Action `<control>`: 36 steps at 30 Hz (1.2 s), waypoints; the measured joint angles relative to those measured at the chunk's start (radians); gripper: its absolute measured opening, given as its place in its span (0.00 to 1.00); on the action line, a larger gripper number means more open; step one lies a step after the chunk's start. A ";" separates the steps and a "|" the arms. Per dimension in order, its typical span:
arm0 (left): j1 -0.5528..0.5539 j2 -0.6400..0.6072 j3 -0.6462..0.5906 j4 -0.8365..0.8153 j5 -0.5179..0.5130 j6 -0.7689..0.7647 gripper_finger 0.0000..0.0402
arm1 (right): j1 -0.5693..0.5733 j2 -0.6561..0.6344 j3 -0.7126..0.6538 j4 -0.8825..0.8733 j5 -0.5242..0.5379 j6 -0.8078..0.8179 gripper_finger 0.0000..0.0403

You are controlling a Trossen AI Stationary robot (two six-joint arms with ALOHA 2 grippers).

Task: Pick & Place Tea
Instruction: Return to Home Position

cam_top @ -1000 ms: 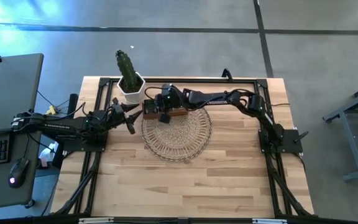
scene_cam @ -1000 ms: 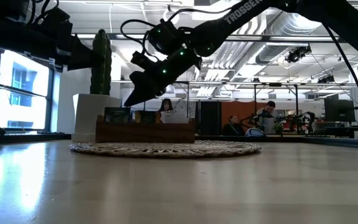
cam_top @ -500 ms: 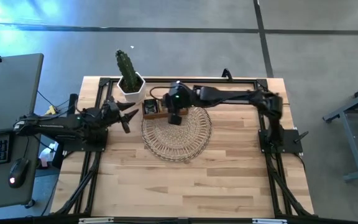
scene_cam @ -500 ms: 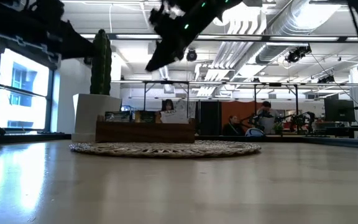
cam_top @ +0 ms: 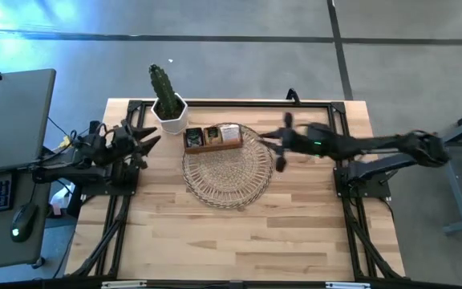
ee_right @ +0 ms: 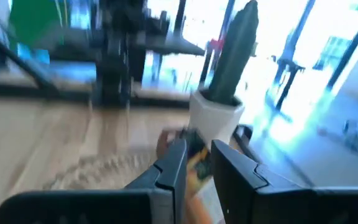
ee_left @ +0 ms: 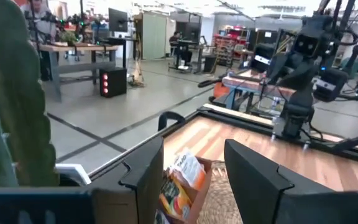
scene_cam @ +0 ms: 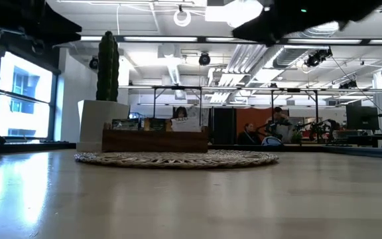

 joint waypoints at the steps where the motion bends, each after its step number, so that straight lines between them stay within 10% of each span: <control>1: 0.001 0.011 -0.010 0.015 -0.002 0.002 0.42 | 0.000 -0.050 -0.064 0.072 -0.014 0.001 0.18; 10: 0.000 0.025 -0.086 0.173 -0.052 0.055 0.42 | -0.001 -0.467 -0.436 0.248 0.008 0.040 0.18; 20: 0.000 0.025 -0.086 0.127 -0.039 0.071 0.42 | -0.001 -0.794 -0.530 0.046 0.053 0.053 0.18; 36: 0.000 0.012 -0.197 0.273 0.077 0.056 0.42 | 0.000 -0.912 -0.543 -0.192 0.083 0.152 0.18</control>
